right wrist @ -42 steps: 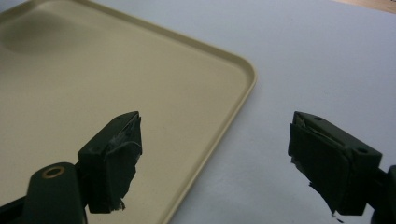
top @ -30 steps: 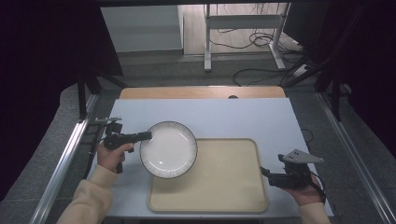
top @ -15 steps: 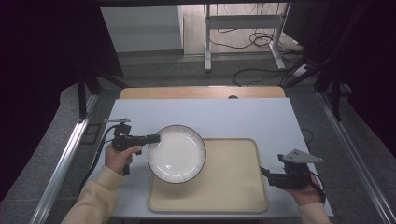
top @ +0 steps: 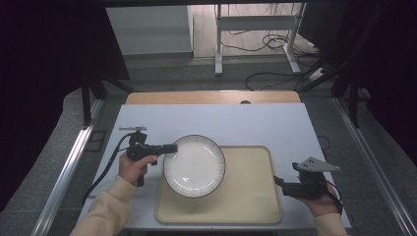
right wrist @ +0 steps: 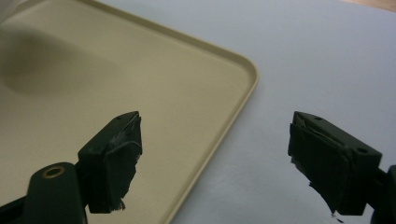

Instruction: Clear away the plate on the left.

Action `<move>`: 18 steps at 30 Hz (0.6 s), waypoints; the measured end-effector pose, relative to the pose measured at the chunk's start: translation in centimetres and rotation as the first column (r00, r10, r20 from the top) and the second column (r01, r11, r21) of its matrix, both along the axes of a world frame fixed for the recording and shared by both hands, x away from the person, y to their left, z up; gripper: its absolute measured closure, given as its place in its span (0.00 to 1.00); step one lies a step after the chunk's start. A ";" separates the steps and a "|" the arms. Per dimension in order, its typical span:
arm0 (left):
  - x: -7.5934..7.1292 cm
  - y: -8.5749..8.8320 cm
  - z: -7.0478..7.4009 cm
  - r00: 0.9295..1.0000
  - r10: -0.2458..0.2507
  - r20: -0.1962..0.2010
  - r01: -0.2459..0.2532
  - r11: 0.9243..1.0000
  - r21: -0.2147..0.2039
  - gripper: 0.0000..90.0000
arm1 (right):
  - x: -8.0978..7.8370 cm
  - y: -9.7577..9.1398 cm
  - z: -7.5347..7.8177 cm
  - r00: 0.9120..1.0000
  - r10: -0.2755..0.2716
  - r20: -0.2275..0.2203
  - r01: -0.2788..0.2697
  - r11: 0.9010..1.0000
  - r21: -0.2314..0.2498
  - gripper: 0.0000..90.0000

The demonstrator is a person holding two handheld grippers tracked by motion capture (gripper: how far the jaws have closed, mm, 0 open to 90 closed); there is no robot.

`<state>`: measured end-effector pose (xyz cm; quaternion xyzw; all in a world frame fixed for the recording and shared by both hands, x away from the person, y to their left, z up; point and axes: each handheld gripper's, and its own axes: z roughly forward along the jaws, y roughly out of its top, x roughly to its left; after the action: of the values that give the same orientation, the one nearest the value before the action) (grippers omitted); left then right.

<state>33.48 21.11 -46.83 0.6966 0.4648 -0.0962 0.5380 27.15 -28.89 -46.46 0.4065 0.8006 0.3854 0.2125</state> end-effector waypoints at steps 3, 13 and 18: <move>0.0 -0.6 0.0 1.000 -0.008 -0.001 0.008 1.000 0.003 0.90 | 0.0 0.0 0.0 1.000 0.001 -0.001 -0.001 1.000 -0.002 0.20; 0.1 -2.7 -0.3 0.999 -0.042 -0.002 0.042 0.999 0.017 0.90 | 0.0 0.0 0.0 1.000 0.000 -0.003 0.000 1.000 0.000 0.20; 0.3 -3.3 -0.7 0.999 -0.049 -0.012 0.049 0.999 0.020 0.90 | 0.0 0.0 -0.1 1.000 0.001 -0.003 -0.001 1.000 -0.003 0.20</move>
<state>33.77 17.83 -47.52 0.7127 0.4517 -0.1086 0.5256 27.18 -28.88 -46.52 0.4064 0.8018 0.3838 0.2114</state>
